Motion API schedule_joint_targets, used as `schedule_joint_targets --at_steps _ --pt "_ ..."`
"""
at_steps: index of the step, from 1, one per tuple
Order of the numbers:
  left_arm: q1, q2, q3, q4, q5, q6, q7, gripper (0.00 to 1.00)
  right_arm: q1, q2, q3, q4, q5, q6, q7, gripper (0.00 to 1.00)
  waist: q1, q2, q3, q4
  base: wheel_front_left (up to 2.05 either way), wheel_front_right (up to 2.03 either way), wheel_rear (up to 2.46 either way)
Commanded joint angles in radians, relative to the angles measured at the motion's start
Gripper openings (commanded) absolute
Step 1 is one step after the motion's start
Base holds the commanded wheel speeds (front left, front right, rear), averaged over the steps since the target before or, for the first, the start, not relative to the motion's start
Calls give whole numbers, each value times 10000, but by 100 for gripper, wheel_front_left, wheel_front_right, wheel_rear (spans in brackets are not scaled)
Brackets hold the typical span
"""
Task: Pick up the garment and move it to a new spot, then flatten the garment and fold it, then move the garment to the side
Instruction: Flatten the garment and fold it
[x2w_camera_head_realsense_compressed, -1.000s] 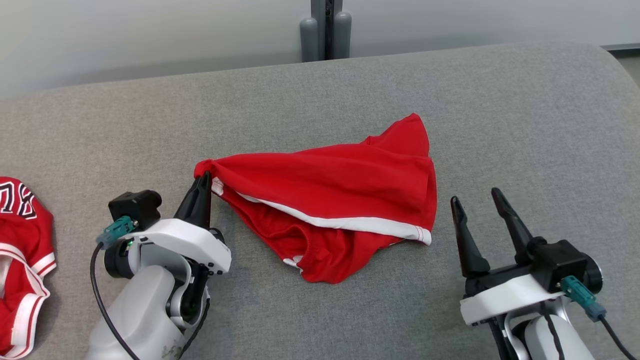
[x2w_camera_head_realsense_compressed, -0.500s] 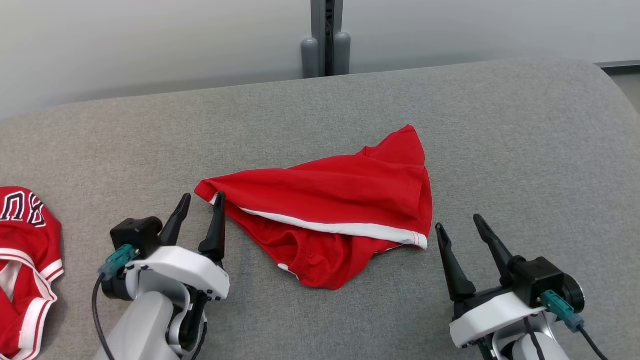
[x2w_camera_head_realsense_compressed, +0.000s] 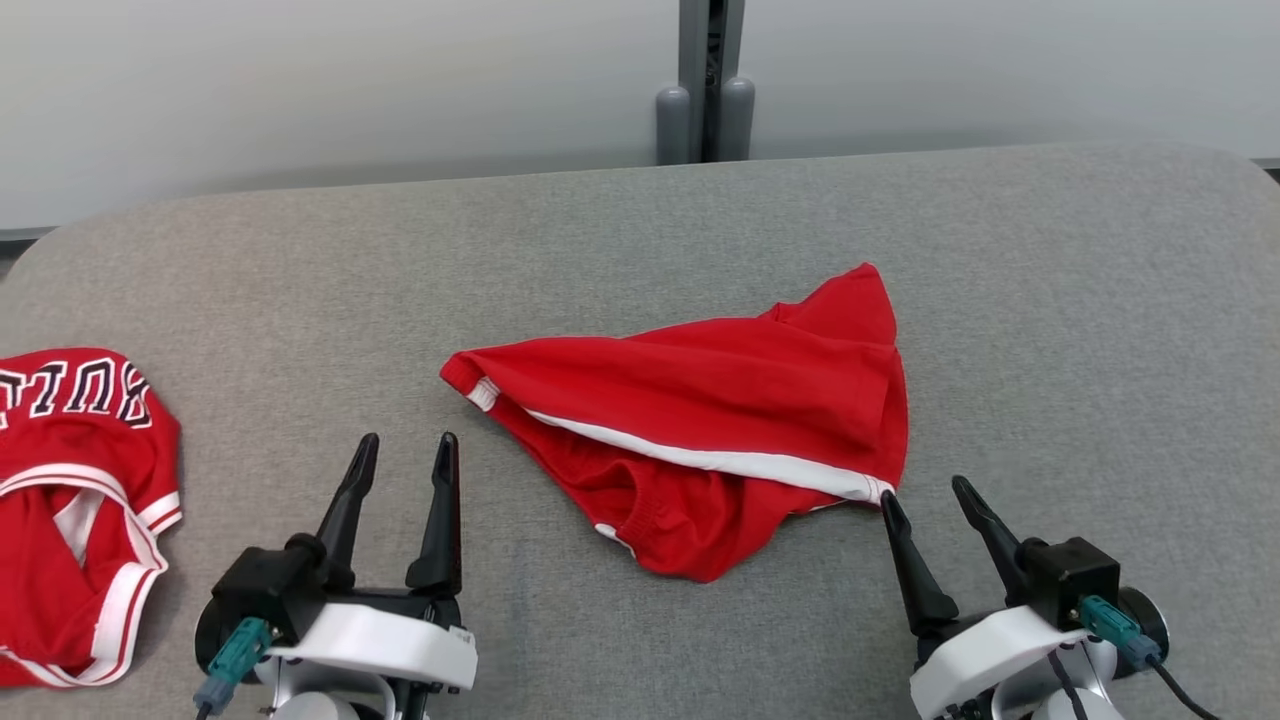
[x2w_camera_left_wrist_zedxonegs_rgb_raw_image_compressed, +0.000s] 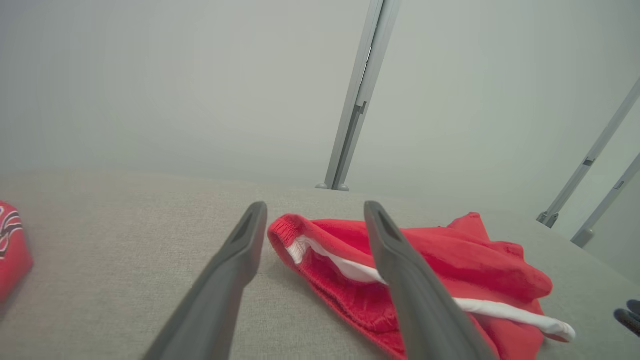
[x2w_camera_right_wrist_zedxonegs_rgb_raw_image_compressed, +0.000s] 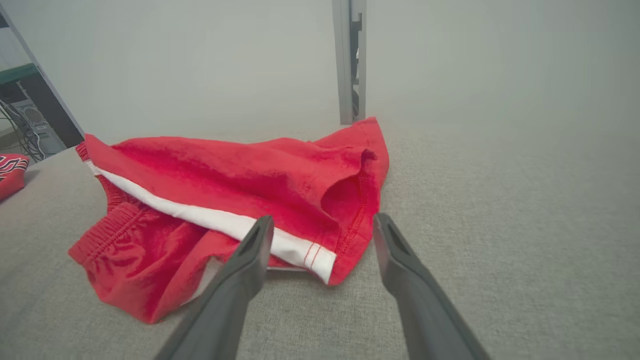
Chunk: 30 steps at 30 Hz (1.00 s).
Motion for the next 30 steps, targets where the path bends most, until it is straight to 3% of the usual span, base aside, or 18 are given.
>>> schedule_joint_targets --at_steps 1,9,15,16,18,19,24,30 --pt "206 -63 191 -160 229 -44 -40 100 -188 -46 -79 372 194 1 -51 100 0 -1 -24 168 0 0 0" --pt "353 -218 240 -228 496 -260 -42 100 -811 -80 69 1812 823 1 -51 100 0 -1 -62 548 0 0 0" --pt "263 -231 52 -249 276 -183 -42 100 -1319 -76 394 2945 1366 1 -51 100 0 -1 -73 773 0 0 0" --pt "253 -233 21 -271 246 -173 -42 100 -1383 -80 444 3053 1440 1 -51 79 0 -1 -69 796 0 0 0" --pt "240 -233 2 -300 206 -151 -42 100 -1511 -116 543 3199 1521 1 -51 13 0 -1 -51 834 0 0 0" --pt "229 -234 -4 -301 211 -144 -42 100 -1577 -151 602 3296 1549 1 -51 0 0 -1 -41 849 0 0 0" --pt "168 -234 -11 -330 227 -112 -42 100 -1837 -356 721 3398 1678 1 -51 0 0 -1 31 872 0 0 0" --pt "146 -234 -8 -345 276 -108 -42 100 -1866 -624 130 2842 1380 1 -51 0 0 -1 95 804 0 0 0"
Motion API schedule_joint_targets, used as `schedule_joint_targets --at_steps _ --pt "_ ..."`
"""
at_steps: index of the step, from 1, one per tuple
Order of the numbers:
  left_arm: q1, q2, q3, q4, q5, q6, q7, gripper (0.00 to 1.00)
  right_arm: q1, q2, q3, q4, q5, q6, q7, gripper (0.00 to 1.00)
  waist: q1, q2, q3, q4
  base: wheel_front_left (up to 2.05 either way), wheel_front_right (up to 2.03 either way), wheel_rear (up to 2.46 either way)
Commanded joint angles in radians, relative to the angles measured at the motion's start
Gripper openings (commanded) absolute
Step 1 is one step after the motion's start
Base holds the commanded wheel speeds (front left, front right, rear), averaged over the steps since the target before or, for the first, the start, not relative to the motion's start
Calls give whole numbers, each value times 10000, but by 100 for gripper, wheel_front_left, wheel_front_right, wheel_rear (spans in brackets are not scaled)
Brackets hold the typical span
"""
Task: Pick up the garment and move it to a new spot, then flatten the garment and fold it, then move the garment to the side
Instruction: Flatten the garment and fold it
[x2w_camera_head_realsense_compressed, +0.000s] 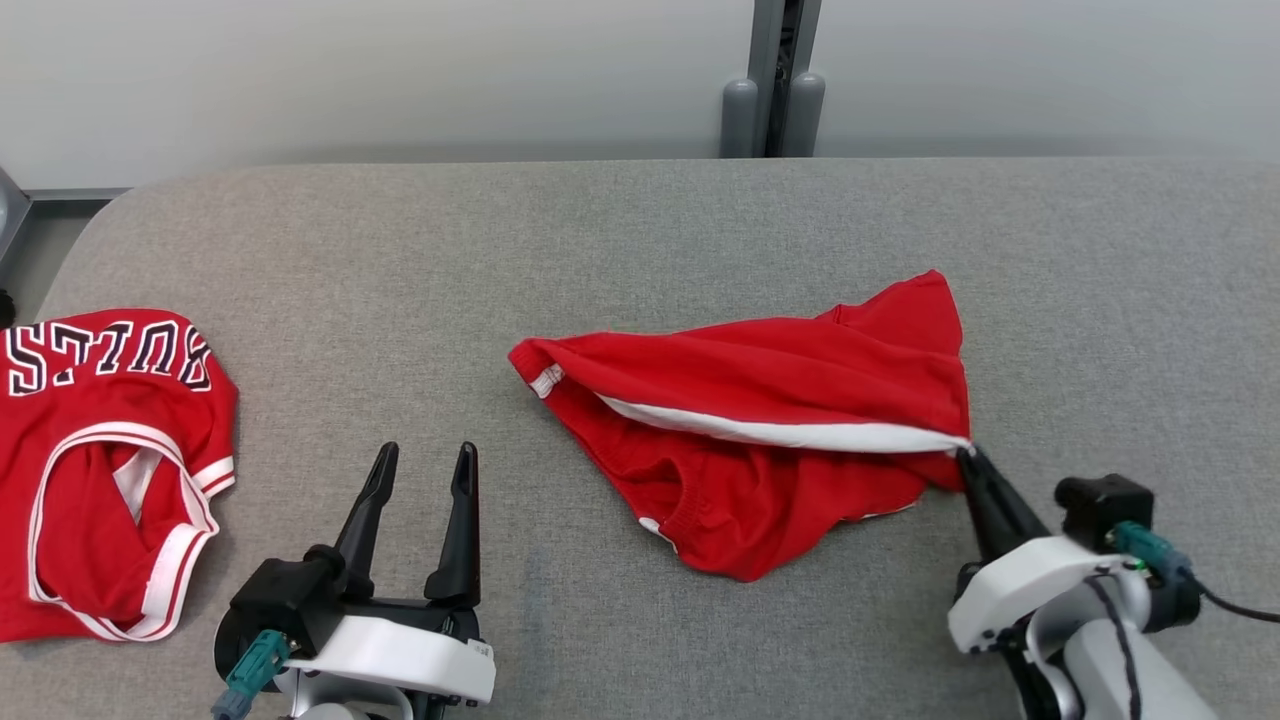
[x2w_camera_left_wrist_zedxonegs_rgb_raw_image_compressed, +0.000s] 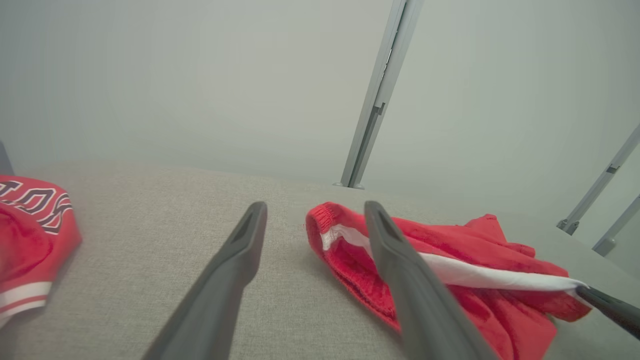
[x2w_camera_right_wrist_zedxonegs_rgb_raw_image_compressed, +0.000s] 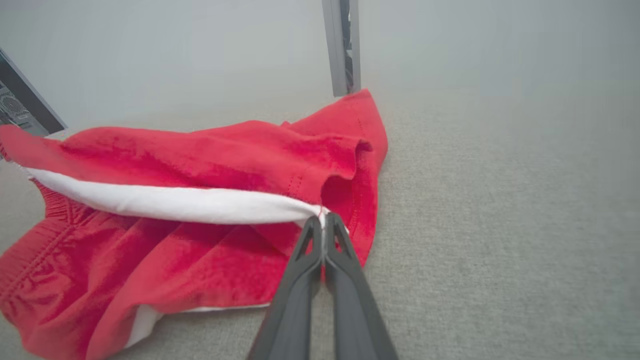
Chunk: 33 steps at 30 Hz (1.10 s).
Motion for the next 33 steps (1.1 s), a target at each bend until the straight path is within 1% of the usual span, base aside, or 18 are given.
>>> schedule_joint_targets --at_steps 1,8,10,13,15,18,21,23,33 --pt "-184 28 29 -37 25 21 -44 100 -31 -190 -228 -198 -129 1 -51 0 -1 0 13 -31 0 0 0" --pt "-177 28 -61 106 187 -150 -44 100 23 -516 -1380 -1141 -761 1 -51 0 -1 0 0 -156 0 0 0" --pt "-200 29 -130 144 260 -309 -43 100 59 -620 -1644 -1320 -954 1 -51 0 -1 0 3 -184 0 0 0" --pt "-208 28 -444 264 465 -739 -43 100 157 -723 -1902 -1356 -1155 1 -51 0 -1 0 11 -214 0 0 0" --pt "-277 74 -725 412 623 -949 -44 100 223 -751 -1958 -1243 -1267 1 -51 0 -1 0 22 -225 0 0 0" --pt "-574 178 -1071 726 921 -1106 -44 100 189 -720 -1966 -1131 -1374 1 -51 0 -1 0 60 -229 0 0 0" --pt "-786 206 -1331 1090 1066 -1166 -44 100 216 -662 -1973 -1056 -1411 1 -51 0 -1 0 87 -241 0 0 0" --pt "-1191 301 -1635 1462 1334 -1188 -46 100 219 -632 -1955 -1010 -1402 1 -51 0 -1 0 102 -260 0 0 0" --pt "-3066 245 -2744 3436 1870 -1263 -43 100 28 -549 -1571 -631 -1402 1 -51 0 -1 0 134 -533 0 0 0"
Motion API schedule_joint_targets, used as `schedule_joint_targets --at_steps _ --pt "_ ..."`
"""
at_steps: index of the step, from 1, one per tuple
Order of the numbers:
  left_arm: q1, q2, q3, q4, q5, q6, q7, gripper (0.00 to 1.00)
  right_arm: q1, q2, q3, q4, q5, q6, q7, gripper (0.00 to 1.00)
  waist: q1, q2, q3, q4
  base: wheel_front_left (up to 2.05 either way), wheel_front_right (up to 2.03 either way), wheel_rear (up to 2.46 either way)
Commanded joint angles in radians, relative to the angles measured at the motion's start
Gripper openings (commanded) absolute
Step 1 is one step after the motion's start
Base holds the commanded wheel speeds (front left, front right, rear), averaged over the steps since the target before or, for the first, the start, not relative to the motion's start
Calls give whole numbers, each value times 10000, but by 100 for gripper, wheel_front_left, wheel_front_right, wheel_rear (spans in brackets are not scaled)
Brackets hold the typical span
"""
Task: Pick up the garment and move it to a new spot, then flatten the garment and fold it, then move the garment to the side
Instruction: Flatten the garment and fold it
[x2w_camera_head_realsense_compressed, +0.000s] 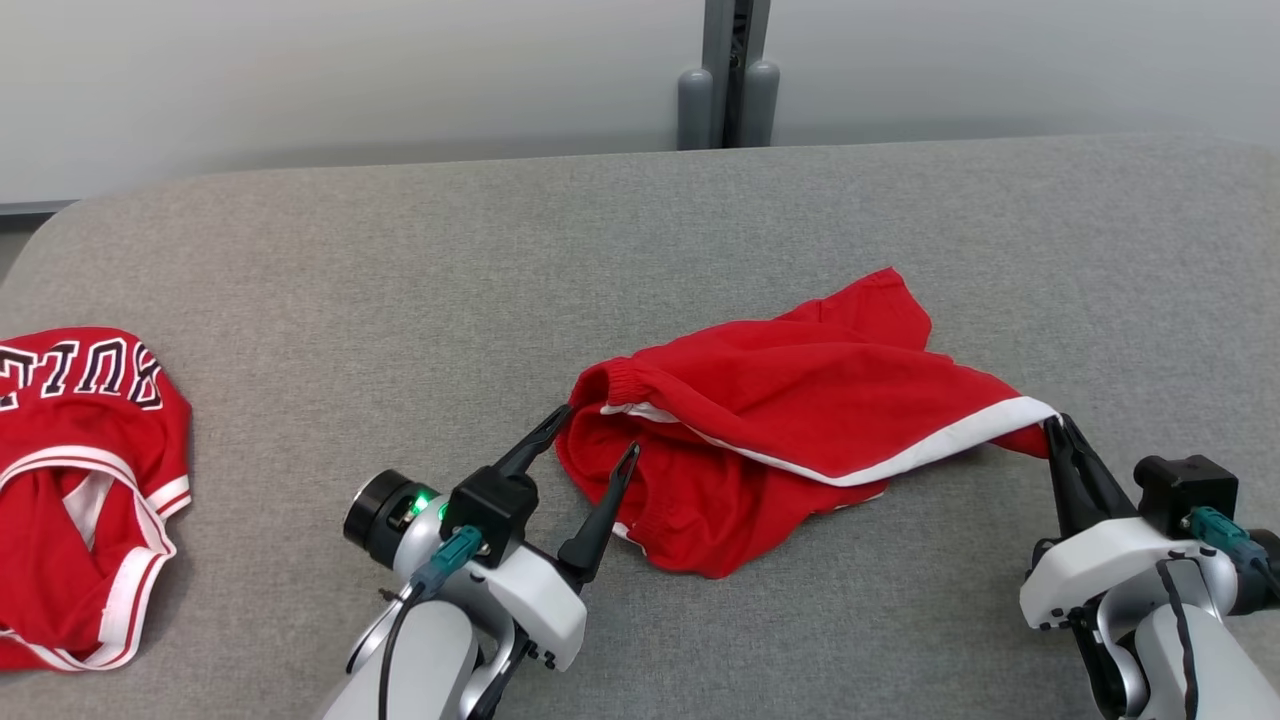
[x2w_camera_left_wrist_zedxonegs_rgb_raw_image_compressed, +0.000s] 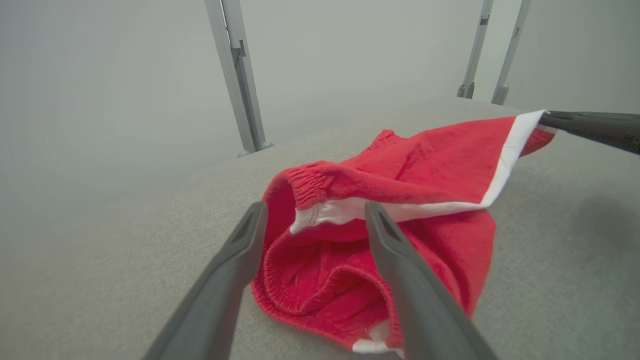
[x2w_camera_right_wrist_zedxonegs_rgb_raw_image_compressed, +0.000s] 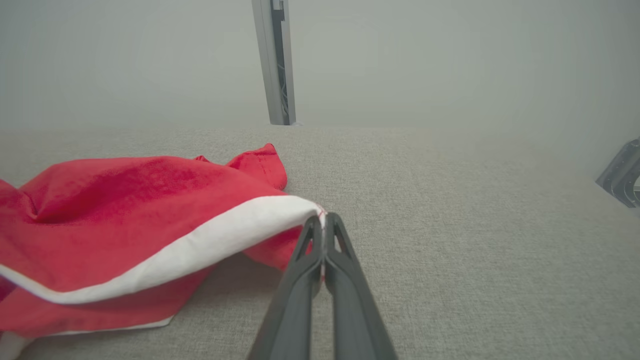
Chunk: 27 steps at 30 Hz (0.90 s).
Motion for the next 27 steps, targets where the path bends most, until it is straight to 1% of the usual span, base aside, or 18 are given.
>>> schedule_joint_targets --at_steps 1,4,5,6,13,16,21,22,23,24,25,26,27 --pt "-225 9 -56 123 80 -22 -44 100 -132 -25 15 56 -10 1 -51 0 0 0 16 -51 0 0 0" --pt "-630 -10 -390 638 53 -27 -43 100 -171 -19 129 141 73 1 -51 0 0 0 42 -165 0 0 0" --pt "-764 -10 -453 771 30 -20 -45 100 -186 -6 107 227 89 1 -51 45 0 0 52 -214 0 0 0" --pt "-905 -7 -506 921 -12 -21 -45 100 -253 3 67 217 34 1 -51 100 0 0 64 -268 0 0 0" --pt "-1400 12 -681 1639 -54 -24 -43 100 -263 120 5 -192 -168 1 -51 100 0 0 124 -647 0 0 0" --pt "-1541 29 -574 1870 -75 -8 -45 100 -63 216 87 -727 -264 1 -51 100 0 0 171 -805 0 0 0" --pt "-1724 32 -421 2393 -49 146 -45 100 269 403 410 -1511 -327 1 -51 100 0 0 262 -1025 0 0 0" --pt "-1809 44 -389 2648 -25 188 -45 95 357 445 541 -1752 -296 1 -51 100 0 0 294 -1103 0 0 0" --pt "-1831 50 -388 2750 11 210 -45 81 394 441 574 -1839 -270 0 -51 100 0 0 308 -1139 0 0 0" --pt "-1866 50 -373 2845 -2 207 -43 74 416 444 622 -1932 -261 0 -51 100 0 0 318 -1175 0 0 0" --pt "-1900 48 -355 2911 -30 198 -45 52 425 465 671 -2001 -251 0 -51 100 0 0 325 -1202 0 0 0" --pt "-1944 60 -359 2936 -12 187 -45 43 428 483 717 -2058 -242 0 -51 100 0 0 331 -1228 0 0 0" --pt "-1969 68 -354 2975 -14 172 -45 39 438 490 756 -2119 -233 0 -51 100 0 0 332 -1250 0 0 0"
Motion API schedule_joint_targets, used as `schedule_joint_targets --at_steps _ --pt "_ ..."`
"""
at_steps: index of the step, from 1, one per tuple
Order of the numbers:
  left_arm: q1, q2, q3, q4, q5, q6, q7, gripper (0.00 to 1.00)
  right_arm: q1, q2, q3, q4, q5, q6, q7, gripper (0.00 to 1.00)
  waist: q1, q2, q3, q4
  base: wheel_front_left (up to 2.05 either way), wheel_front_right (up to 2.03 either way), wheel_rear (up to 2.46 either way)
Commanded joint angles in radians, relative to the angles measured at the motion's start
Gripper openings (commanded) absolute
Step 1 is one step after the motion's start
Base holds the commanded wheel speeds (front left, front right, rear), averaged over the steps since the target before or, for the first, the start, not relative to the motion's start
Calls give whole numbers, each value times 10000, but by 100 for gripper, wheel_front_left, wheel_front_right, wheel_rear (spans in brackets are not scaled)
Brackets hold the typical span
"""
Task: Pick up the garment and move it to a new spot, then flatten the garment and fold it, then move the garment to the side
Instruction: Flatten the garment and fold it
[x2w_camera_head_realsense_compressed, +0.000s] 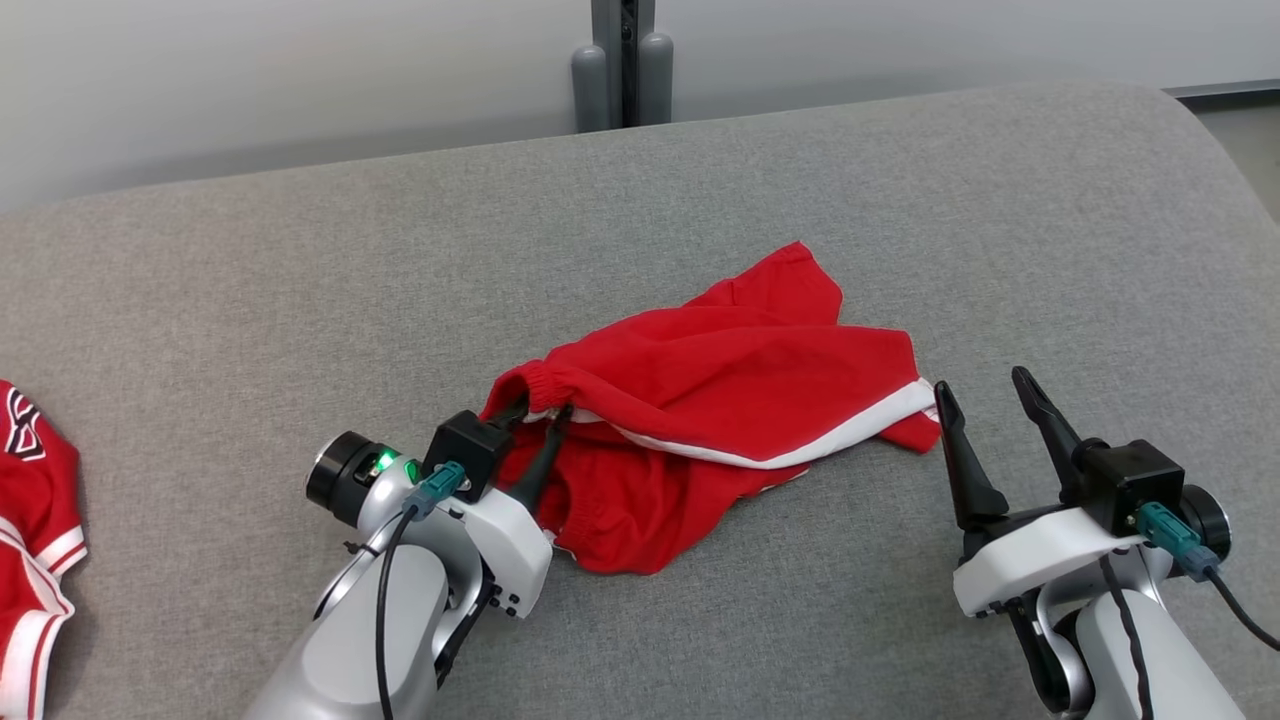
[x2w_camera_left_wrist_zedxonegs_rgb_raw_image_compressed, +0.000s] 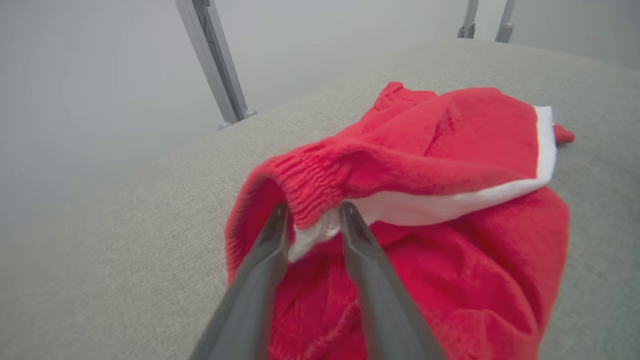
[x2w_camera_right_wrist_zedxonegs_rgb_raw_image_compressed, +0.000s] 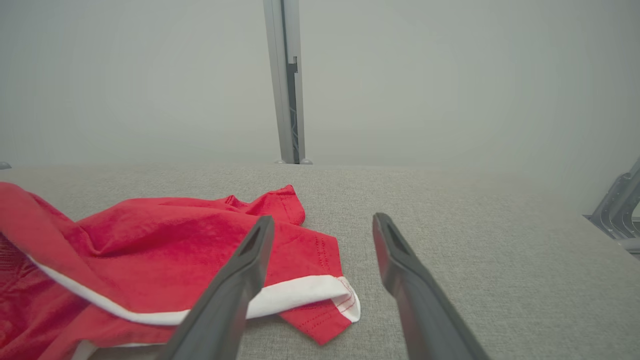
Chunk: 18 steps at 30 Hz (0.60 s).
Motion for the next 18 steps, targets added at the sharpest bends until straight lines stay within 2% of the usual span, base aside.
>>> schedule_joint_targets --at_steps 1,7,10,14,18 --pt "-154 49 32 84 -15 -11 -43 0 120 -35 75 -121 61 -2 -51 100 0 0 -1 -55 0 0 0" --pt "-286 49 -365 506 -384 -178 78 0 189 -71 89 -233 117 -2 -51 100 0 0 -84 -69 0 0 0" --pt "-192 153 -1216 173 -981 -188 652 0 367 -90 59 -220 88 -2 -51 100 0 0 -158 -26 0 0 0" --pt "-69 1014 -2416 -1507 -2141 -186 1875 0 500 -66 -103 -258 33 -2 -51 100 0 0 -207 167 0 0 0" --pt "194 2366 -2804 -4205 -3196 -188 3707 0 664 -3 -250 -261 -1 -2 -51 100 0 0 -221 375 0 0 0"
